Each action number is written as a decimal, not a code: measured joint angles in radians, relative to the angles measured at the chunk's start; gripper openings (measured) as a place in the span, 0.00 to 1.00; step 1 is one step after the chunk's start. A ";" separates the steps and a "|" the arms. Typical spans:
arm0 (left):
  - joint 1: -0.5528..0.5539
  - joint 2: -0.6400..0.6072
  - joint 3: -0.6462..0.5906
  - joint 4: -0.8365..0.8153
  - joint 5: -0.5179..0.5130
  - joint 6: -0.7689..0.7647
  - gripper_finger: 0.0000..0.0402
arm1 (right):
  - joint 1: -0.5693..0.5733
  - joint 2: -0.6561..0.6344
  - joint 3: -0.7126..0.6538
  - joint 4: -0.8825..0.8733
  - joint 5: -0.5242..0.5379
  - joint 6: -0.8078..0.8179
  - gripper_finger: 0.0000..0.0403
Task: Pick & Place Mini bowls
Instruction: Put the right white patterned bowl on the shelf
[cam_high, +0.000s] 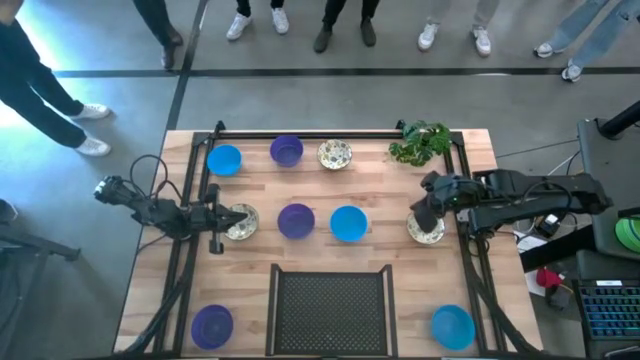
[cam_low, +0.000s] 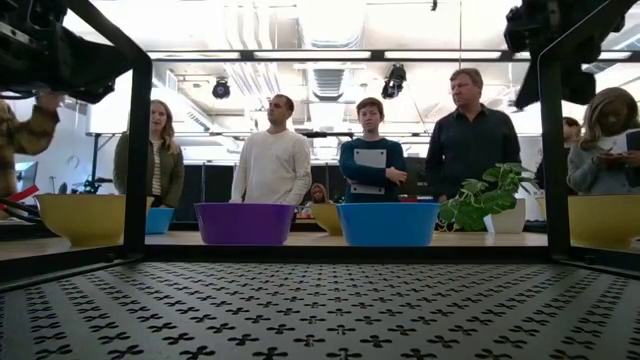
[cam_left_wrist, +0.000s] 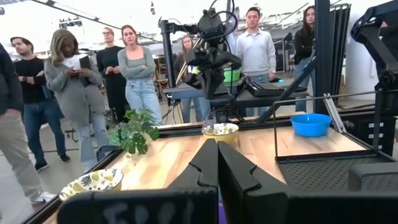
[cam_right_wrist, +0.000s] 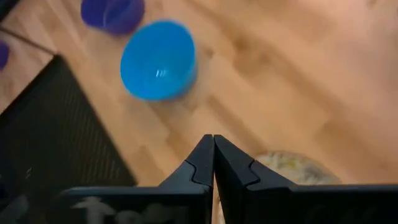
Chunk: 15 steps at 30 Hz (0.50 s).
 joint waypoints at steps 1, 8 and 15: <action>0.000 0.000 0.000 0.000 0.000 0.004 0.00 | 0.000 0.005 0.000 -0.009 -0.023 0.012 0.02; 0.000 0.000 0.000 -0.004 -0.056 0.012 0.00 | 0.000 0.033 0.000 -0.102 -0.139 0.092 0.02; 0.000 0.003 0.000 -0.022 -0.083 0.019 0.00 | 0.000 0.037 0.001 -0.166 -0.174 0.129 0.02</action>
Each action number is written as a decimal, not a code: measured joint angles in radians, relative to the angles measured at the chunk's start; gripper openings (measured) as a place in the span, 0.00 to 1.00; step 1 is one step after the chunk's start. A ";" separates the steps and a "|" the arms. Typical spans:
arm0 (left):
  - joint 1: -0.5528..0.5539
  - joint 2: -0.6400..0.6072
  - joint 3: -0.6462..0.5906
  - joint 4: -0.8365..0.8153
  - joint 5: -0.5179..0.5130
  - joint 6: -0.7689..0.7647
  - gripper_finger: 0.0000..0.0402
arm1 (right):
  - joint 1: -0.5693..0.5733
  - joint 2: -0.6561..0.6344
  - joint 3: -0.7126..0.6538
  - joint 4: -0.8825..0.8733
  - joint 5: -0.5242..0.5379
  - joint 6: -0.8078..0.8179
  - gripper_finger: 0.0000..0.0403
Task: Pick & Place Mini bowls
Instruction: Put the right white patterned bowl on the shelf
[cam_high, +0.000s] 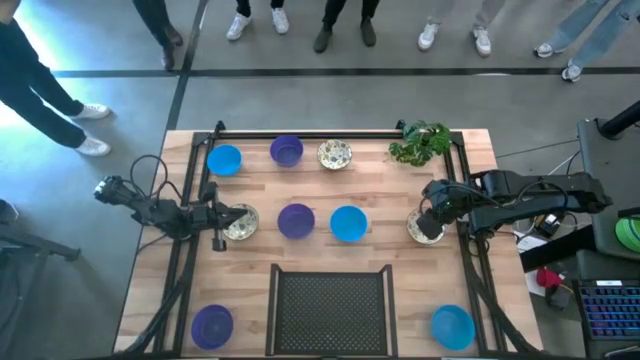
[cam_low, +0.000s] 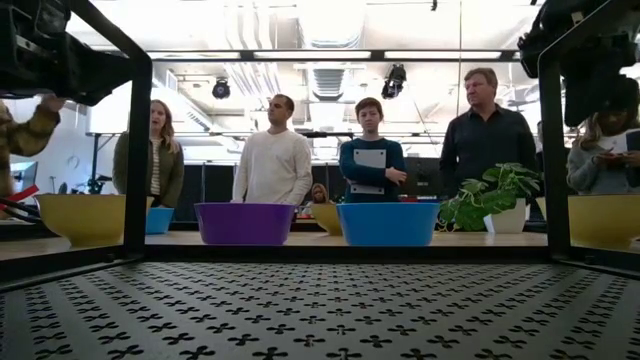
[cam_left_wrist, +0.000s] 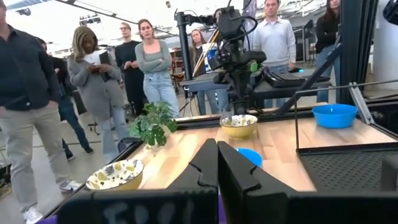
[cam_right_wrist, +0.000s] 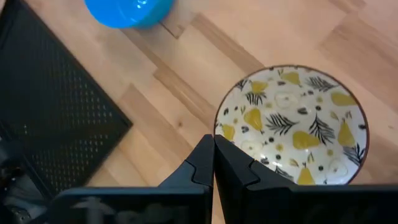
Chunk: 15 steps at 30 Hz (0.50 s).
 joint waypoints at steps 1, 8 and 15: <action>0.000 0.004 0.000 0.000 -0.005 -0.001 0.00 | 0.000 0.000 0.000 0.000 -0.008 -0.005 0.02; 0.000 0.034 0.000 0.000 -0.048 -0.008 0.00 | 0.000 0.002 0.000 -0.001 -0.018 -0.016 0.02; 0.000 0.042 0.000 -0.001 -0.048 -0.010 0.00 | 0.000 0.008 0.000 -0.001 -0.017 -0.022 0.02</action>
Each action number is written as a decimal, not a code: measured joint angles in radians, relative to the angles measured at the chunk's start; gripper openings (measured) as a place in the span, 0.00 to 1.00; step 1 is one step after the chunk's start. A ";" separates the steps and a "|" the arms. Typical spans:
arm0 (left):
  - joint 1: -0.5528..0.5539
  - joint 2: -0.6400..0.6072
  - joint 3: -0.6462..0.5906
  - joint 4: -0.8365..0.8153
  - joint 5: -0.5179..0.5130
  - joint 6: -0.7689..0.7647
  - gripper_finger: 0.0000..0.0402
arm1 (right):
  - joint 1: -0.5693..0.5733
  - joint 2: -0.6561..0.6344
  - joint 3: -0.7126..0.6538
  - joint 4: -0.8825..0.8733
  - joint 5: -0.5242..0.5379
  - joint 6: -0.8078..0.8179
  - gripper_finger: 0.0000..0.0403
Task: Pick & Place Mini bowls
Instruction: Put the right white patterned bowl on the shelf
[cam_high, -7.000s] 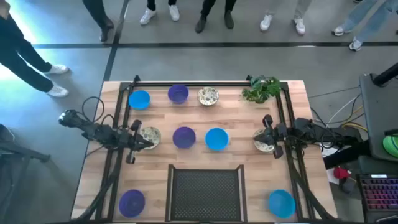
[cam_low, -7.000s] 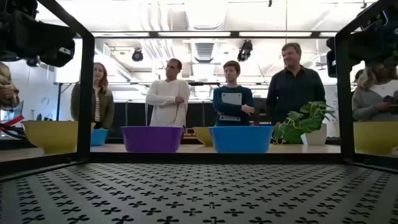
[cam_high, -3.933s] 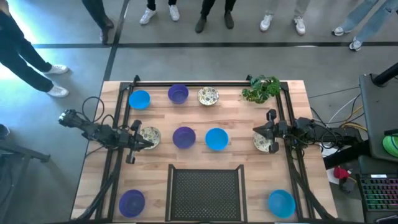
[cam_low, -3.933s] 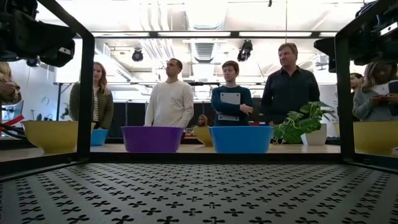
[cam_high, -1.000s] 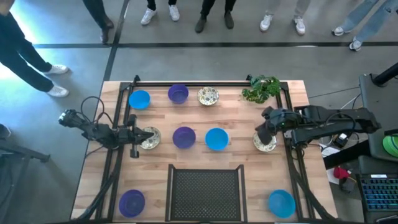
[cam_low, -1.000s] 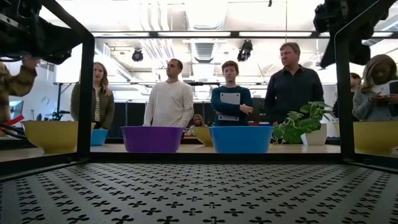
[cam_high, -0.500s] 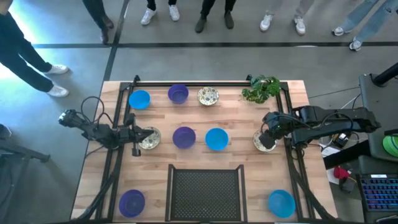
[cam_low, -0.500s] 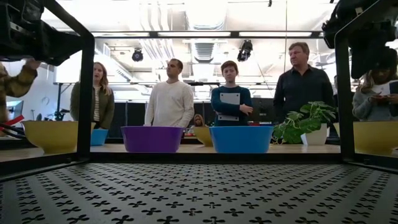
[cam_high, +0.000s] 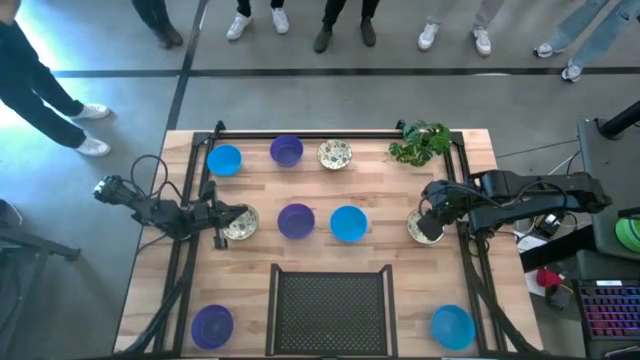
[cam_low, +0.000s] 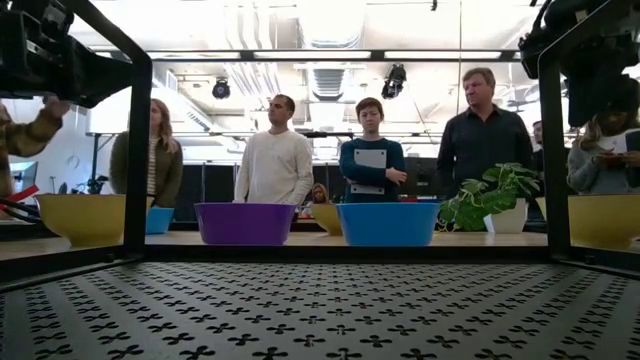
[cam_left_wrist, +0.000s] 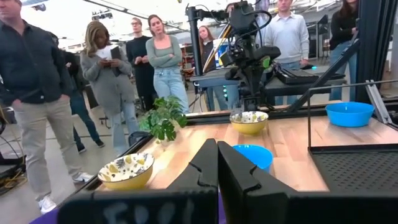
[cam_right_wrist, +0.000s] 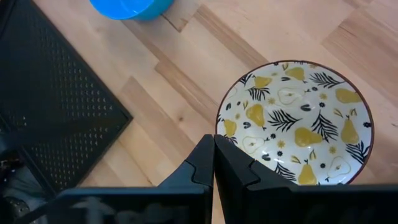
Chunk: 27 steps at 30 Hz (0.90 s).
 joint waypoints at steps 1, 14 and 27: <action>0.000 0.000 0.000 0.000 0.000 -0.003 0.00 | 0.000 0.001 0.000 0.000 0.000 -0.005 0.02; 0.000 0.001 0.000 0.001 0.000 -0.009 0.00 | 0.000 0.035 0.000 0.002 0.061 -0.016 0.28; 0.000 0.001 0.000 0.001 0.000 -0.009 0.00 | 0.000 0.217 0.000 0.006 0.083 0.028 0.36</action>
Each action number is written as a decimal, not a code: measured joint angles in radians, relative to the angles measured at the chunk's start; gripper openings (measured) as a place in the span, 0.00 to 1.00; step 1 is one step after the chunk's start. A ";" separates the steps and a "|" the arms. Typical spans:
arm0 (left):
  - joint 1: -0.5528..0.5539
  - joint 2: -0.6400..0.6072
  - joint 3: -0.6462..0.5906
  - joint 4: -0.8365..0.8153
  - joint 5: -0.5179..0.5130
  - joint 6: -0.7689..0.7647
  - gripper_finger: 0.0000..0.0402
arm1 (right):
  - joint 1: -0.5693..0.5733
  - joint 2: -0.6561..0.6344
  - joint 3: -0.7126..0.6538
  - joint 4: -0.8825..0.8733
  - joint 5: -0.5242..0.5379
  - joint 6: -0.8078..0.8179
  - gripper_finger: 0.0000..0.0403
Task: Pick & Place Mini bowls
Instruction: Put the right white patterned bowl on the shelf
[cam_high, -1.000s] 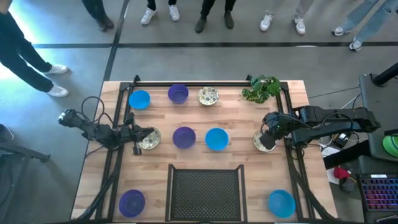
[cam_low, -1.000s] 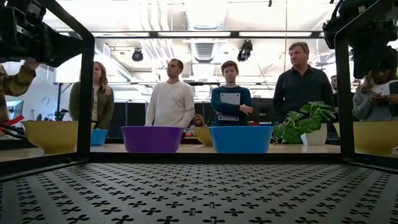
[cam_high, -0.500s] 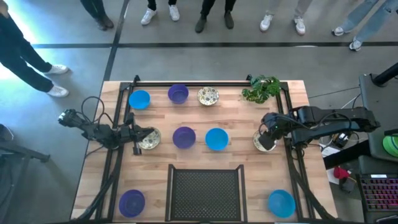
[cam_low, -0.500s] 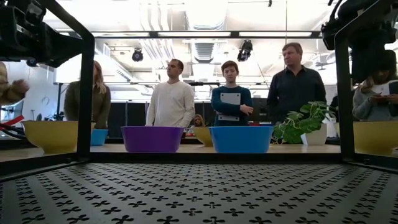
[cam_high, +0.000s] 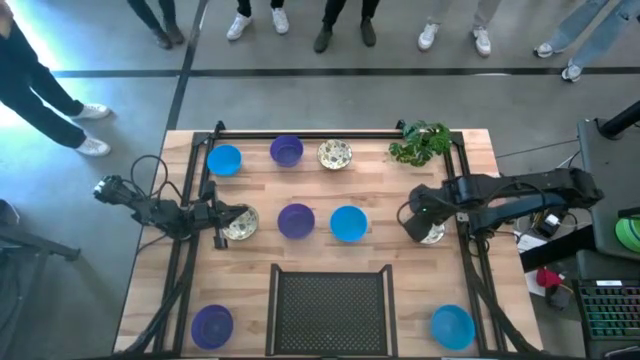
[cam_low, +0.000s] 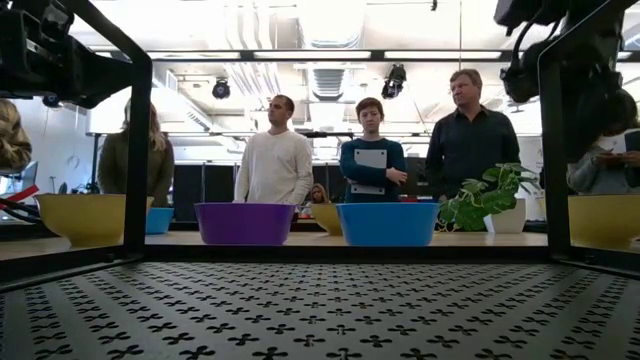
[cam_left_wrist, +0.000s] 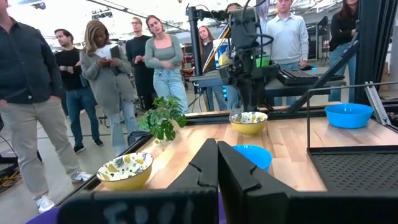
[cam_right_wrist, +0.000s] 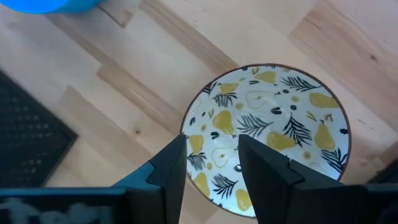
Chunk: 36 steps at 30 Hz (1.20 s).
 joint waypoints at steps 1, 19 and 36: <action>0.000 0.000 0.000 0.000 0.000 0.000 0.00 | 0.000 0.012 0.000 0.001 0.000 0.000 0.36; 0.000 0.000 0.000 0.000 0.000 -0.007 0.00 | 0.000 0.170 0.000 0.089 0.007 -0.044 0.36; 0.000 0.000 0.000 -0.001 0.000 -0.010 0.00 | 0.000 0.280 0.000 0.110 0.007 -0.017 0.36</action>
